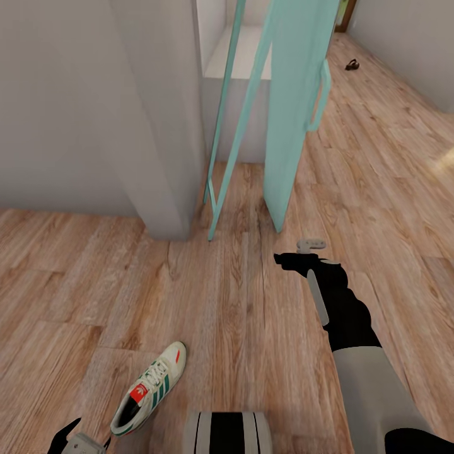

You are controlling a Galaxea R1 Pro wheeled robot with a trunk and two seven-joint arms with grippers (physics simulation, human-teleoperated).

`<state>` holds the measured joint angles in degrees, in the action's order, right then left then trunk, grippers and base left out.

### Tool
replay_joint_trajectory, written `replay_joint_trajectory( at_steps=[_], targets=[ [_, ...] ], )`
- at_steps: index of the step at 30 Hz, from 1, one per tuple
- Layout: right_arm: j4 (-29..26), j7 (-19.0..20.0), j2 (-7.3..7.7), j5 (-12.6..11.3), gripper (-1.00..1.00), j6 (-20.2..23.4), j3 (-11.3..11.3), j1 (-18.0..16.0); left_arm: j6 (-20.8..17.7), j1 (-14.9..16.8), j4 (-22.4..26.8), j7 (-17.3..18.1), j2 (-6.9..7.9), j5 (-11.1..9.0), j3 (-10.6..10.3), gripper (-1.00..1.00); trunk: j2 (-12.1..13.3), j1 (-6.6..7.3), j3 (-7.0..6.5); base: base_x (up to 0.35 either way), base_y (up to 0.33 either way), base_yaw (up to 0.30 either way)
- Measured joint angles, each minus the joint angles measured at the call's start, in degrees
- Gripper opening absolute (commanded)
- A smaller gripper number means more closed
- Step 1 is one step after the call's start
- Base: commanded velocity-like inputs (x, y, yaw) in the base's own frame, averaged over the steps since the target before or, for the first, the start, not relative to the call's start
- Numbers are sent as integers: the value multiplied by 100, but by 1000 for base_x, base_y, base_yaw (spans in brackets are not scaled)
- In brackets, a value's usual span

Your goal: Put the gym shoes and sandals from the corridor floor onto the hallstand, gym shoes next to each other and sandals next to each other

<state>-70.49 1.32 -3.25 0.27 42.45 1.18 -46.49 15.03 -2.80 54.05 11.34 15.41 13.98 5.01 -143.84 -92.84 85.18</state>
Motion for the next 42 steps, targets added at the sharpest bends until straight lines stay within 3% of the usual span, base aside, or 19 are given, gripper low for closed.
replay_joint_trajectory(
  at_steps=[7,19,32,38,42],
  targets=[
    [0,0,0,2,100,0,4,0,0,12,-7,7,3,0,7,100,-2,-2,23,0,0,0],
    [0,0,0,0,100,0,1,0,0,20,-1,9,5,4,13,100,-17,-34,288,0,0,0],
    [0,0,0,0,100,0,4,0,0,231,175,0,5,1,52,100,-18,-33,289,0,0,0],
    [0,0,0,1,100,-2,0,0,0,242,381,6,5,4,45,100,-25,-49,421,0,0,0],
    [0,0,0,0,100,-4,-1,0,0,239,418,6,5,1,20,100,-26,-49,422,0,0,0]
  ],
)
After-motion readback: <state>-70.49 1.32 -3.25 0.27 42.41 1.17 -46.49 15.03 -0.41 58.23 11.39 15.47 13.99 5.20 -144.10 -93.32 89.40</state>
